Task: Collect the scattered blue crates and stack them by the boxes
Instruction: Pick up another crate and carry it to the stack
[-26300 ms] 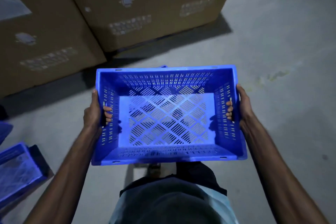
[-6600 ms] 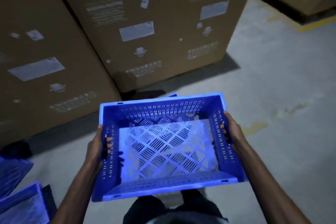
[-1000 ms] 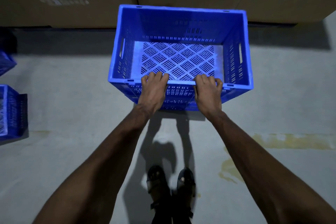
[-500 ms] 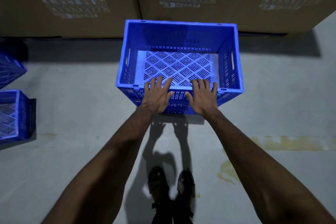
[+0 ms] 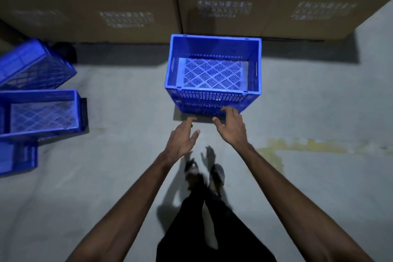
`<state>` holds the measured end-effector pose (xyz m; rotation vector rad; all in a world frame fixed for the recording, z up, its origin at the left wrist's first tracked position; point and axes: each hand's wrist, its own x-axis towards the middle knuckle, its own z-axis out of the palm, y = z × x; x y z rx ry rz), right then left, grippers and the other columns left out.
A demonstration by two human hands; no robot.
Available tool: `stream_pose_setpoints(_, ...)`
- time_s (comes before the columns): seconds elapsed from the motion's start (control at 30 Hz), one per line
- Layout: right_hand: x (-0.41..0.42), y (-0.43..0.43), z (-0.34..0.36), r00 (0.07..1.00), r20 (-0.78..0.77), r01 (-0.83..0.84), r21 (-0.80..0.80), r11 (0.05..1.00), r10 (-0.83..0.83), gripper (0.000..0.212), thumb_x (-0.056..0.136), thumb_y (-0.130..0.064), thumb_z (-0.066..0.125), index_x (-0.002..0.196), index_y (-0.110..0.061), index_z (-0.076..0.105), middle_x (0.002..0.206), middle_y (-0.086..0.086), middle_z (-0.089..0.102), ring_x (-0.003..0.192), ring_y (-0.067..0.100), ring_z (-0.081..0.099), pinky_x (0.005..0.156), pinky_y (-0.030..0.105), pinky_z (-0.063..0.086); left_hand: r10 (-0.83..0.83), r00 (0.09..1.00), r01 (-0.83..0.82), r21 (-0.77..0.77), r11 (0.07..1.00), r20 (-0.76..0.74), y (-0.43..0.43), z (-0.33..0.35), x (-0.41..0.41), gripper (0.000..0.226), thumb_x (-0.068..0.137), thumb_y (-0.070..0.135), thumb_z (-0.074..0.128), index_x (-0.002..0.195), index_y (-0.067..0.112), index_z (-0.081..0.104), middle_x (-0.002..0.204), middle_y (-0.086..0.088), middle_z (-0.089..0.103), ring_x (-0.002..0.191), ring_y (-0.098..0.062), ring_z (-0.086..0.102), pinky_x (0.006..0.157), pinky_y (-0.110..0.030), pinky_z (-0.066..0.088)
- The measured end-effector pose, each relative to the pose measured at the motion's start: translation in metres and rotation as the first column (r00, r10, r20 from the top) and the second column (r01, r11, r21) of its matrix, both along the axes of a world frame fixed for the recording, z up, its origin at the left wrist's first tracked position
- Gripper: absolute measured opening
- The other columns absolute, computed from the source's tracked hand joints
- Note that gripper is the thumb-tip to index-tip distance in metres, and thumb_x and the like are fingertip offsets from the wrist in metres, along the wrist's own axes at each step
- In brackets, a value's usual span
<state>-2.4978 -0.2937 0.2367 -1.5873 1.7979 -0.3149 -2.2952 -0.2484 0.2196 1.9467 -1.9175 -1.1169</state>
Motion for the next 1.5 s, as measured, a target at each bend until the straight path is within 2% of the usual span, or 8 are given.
stream_pose_setpoints(0.23, 0.013, 0.118, 0.041, 0.983, 0.119, -0.152, 0.135, 0.979, 0.136, 0.041, 0.098, -0.044, 0.061, 0.132, -0.023, 0.053, 0.14, 0.001, 0.052, 0.131, 0.024, 0.049, 0.101, 0.039, 0.044, 0.202, 0.968, -0.213, -0.062, 0.975, -0.151, 0.107, 0.063, -0.01, 0.022, 0.101, 0.039, 0.06, 0.116, 0.024, 0.061, 0.105, 0.004, 0.069, 0.096, -0.012, 0.064, 0.09, -0.037, 0.054)
stream_pose_setpoints(0.5, 0.04, 0.15, 0.059, 0.961, 0.127, -0.266, 0.189, 0.945, 0.245, 0.04, 0.099, -0.047, 0.059, 0.131, -0.024, 0.054, 0.139, 0.0, 0.056, 0.13, 0.02, 0.052, 0.097, 0.034, 0.042, 0.37, 0.908, -0.394, -0.101, 0.914, -0.197, 0.181, 0.083, 0.011, 0.025, 0.099, 0.04, 0.058, 0.113, 0.02, 0.065, 0.103, 0.006, 0.068, 0.095, -0.01, 0.064, 0.087, -0.033, 0.053)
stream_pose_setpoints(0.67, 0.093, 0.146, 0.069, 0.896, 0.058, -0.443, 0.189, 0.876, 0.441, 0.039, 0.099, -0.048, 0.06, 0.129, -0.024, 0.056, 0.137, 0.001, 0.058, 0.125, 0.021, 0.055, 0.091, 0.032, 0.042, 0.523, 0.831, -0.543, -0.075, 0.836, -0.188, 0.216, 0.088, 0.064, 0.03, 0.096, 0.043, 0.057, 0.112, 0.019, 0.065, 0.102, 0.003, 0.069, 0.091, -0.014, 0.064, 0.084, -0.029, 0.05)
stream_pose_setpoints(0.83, 0.186, 0.161, 0.077, 0.812, 0.022, -0.578, 0.168, 0.799, 0.583, 0.039, 0.098, -0.049, 0.06, 0.128, -0.024, 0.057, 0.136, 0.001, 0.059, 0.119, 0.021, 0.058, 0.09, 0.034, 0.046, 0.638, 0.736, -0.664, -0.053, 0.746, -0.226, 0.269, 0.085, 0.137, 0.018, 0.097, 0.042, 0.061, 0.107, 0.026, 0.064, 0.101, 0.01, 0.068, 0.092, -0.009, 0.063, 0.083, -0.026, 0.05)
stream_pose_setpoints(0.97, 0.289, 0.196, 0.075, 0.759, 0.023, -0.646, 0.154, 0.747, 0.651, 0.039, 0.098, -0.049, 0.061, 0.127, -0.023, 0.058, 0.135, 0.0, 0.06, 0.12, 0.021, 0.058, 0.091, 0.034, 0.046, 0.714, 0.642, -0.749, -0.027, 0.662, -0.278, 0.321, 0.082, 0.215, 0.005, 0.099, 0.024, 0.066, 0.103, 0.02, 0.067, 0.095, 0.009, 0.07, 0.088, -0.002, 0.064, 0.084, -0.021, 0.049)
stream_pose_setpoints(1.1, 0.397, 0.248, 0.073, 0.734, 0.085, -0.678, 0.145, 0.721, 0.674, 0.036, 0.096, -0.049, 0.064, 0.123, -0.025, 0.06, 0.132, 0.0, 0.062, 0.123, 0.022, 0.059, 0.098, 0.038, 0.049, 0.767, 0.579, -0.804, -0.04, 0.593, -0.275, 0.377, 0.086, 0.305, 0.006, 0.099, 0.021, 0.066, 0.103, 0.017, 0.068, 0.095, 0.008, 0.071, 0.087, -0.005, 0.065, 0.083, -0.019, 0.05)
stream_pose_setpoints(1.2, 0.475, 0.286, 0.077, 0.697, 0.11, -0.717, 0.131, 0.684, 0.709, 0.036, 0.095, -0.048, 0.066, 0.122, -0.025, 0.061, 0.132, 0.002, 0.063, 0.122, 0.024, 0.06, 0.101, 0.04, 0.049, 0.806, 0.531, -0.843, -0.064, 0.534, -0.264, 0.413, 0.092, 0.373, 0.004, 0.098, 0.021, 0.067, 0.1, 0.017, 0.068, 0.091, 0.011, 0.07, 0.083, 0.004, 0.063, 0.079, -0.012, 0.046)
stream_pose_setpoints(1.5, 0.661, 0.363, 0.091, 0.522, 0.113, -0.852, 0.113, 0.511, 0.845, 0.033, 0.096, -0.047, 0.065, 0.121, -0.026, 0.062, 0.13, 0.002, 0.063, 0.119, 0.024, 0.06, 0.101, 0.039, 0.049, 0.889, 0.371, -0.928, -0.08, 0.363, -0.268, 0.48, 0.11, 0.534, 0.008, 0.099, 0.027, 0.065, 0.103, 0.02, 0.068, 0.096, 0.013, 0.07, 0.087, 0.009, 0.061, 0.077, -0.003, 0.04)
